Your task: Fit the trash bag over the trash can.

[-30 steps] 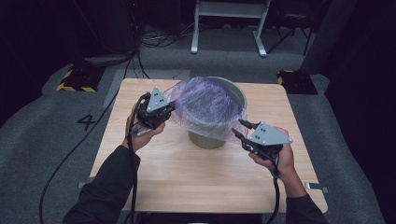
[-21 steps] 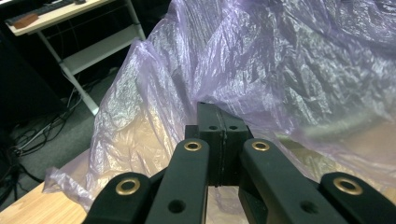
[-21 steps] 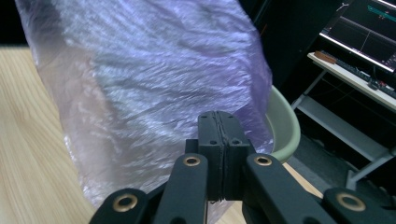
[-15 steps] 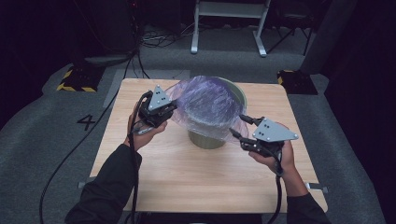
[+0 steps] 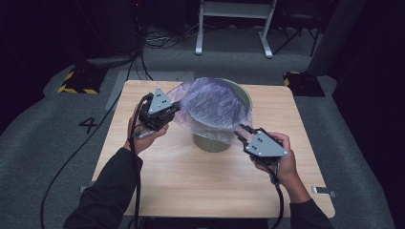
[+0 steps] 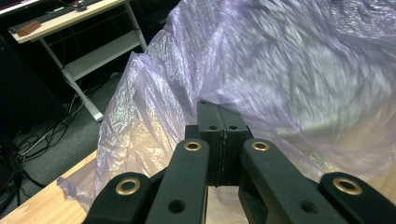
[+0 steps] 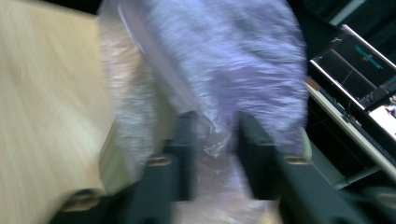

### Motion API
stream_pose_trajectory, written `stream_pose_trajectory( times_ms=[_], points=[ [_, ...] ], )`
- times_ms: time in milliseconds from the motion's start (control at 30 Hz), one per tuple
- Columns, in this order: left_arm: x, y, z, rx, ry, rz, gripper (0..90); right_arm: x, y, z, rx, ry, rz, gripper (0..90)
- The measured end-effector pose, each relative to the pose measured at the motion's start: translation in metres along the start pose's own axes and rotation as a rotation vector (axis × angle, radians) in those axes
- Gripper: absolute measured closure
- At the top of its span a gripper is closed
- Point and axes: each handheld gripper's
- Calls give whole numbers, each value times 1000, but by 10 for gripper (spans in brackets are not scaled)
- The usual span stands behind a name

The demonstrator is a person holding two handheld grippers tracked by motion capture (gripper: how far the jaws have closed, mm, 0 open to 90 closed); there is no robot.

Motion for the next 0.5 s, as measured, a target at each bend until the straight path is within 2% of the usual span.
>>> stream_pose_trajectory(
  times_ms=[100, 200, 300, 333, 433, 500],
  points=[
    [3, -1, 1, 15, -14, 7, 899, -1, -2, -15, 83, 33, -29, 871],
    [8, 0, 3, 22, -18, 0, 899, 4, -3, -31, 163, 42, -27, 891],
    [16, 0, 6, 4, 3, -2, 899, 15, -3, -45, 231, 41, -4, 897],
    [18, 0, 7, 3, 4, -4, 899, 22, -2, -53, 277, 42, 13, 899],
    [25, 0, 10, -10, 7, 0, 899, 28, -2, -61, 305, 50, 34, 900],
    [30, 0, 14, -16, 3, 17, 897, 32, 0, -69, 359, 54, 41, 900]
  ],
)
Point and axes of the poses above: each handheld gripper's, and its own axes: x roughly forward along the jaws, y roughly out of its underside, z roughly to its left, and after that the axes turned 12 degrees about x, right-handed
